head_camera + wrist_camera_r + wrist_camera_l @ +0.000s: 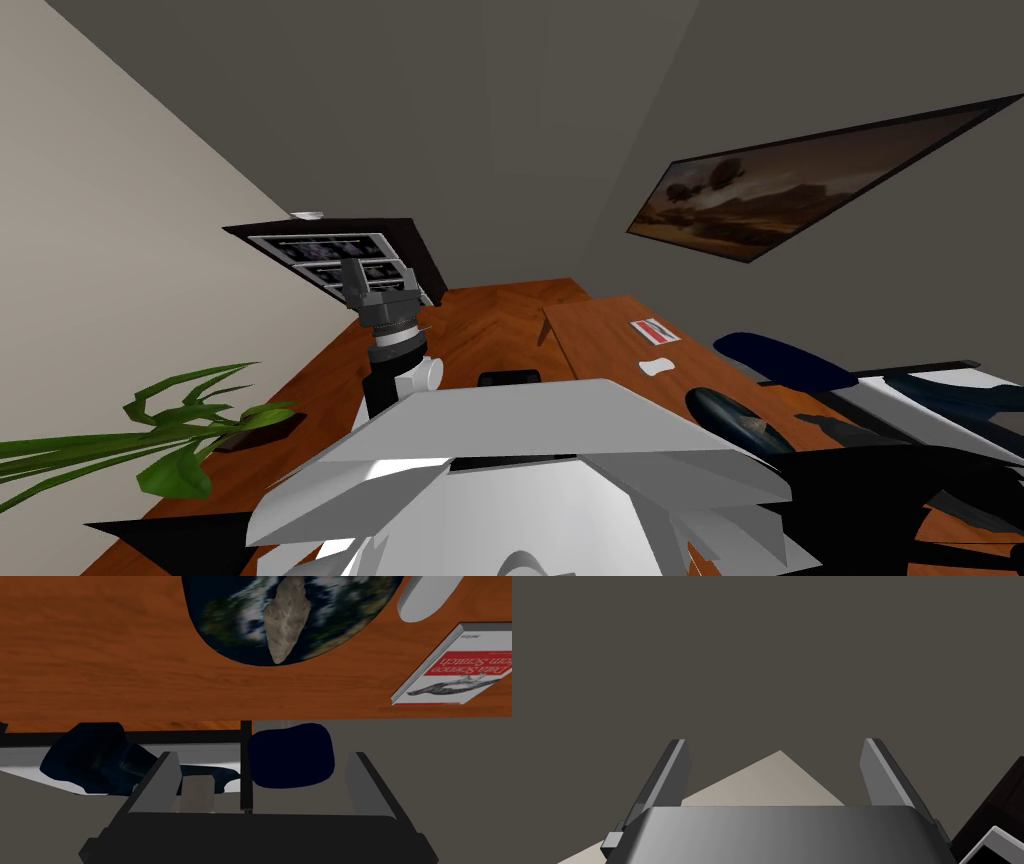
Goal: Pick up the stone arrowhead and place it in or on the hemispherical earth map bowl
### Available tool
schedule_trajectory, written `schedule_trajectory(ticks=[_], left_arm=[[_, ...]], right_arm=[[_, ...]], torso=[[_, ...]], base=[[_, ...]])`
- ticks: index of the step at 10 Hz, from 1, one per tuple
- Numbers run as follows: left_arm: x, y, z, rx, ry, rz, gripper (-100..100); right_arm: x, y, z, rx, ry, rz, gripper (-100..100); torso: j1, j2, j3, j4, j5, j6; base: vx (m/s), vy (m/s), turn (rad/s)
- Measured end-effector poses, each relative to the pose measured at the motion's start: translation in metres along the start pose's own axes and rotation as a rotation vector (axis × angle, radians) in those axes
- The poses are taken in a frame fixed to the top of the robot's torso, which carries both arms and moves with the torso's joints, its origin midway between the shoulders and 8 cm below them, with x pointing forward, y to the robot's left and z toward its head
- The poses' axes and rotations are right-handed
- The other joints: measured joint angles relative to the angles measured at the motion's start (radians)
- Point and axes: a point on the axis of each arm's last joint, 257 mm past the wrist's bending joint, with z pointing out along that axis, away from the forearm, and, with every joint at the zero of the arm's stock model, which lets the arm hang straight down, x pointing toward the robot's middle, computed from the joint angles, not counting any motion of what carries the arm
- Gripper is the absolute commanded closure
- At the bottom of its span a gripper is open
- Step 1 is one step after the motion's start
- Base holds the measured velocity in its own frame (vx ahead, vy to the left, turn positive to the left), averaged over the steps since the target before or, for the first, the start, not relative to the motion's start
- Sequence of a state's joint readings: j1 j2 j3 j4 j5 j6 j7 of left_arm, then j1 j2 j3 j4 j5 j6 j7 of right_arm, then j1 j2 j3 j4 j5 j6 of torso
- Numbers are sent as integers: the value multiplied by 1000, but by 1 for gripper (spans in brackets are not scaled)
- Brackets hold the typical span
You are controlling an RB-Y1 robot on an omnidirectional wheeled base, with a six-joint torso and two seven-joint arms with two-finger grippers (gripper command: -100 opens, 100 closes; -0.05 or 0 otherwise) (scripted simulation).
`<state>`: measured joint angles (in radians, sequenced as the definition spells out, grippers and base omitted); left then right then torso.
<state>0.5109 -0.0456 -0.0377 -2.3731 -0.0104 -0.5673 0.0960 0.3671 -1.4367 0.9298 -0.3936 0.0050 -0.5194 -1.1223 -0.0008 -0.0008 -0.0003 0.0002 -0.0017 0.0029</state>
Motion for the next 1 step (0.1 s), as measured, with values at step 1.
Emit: schedule_trajectory(ticks=[1], left_arm=[[0,0,0,0,0,0,0]], right_arm=[[0,0,0,0,0,0,0]], torso=[[0,0,0,0,0,0]], base=[[0,0,0]])
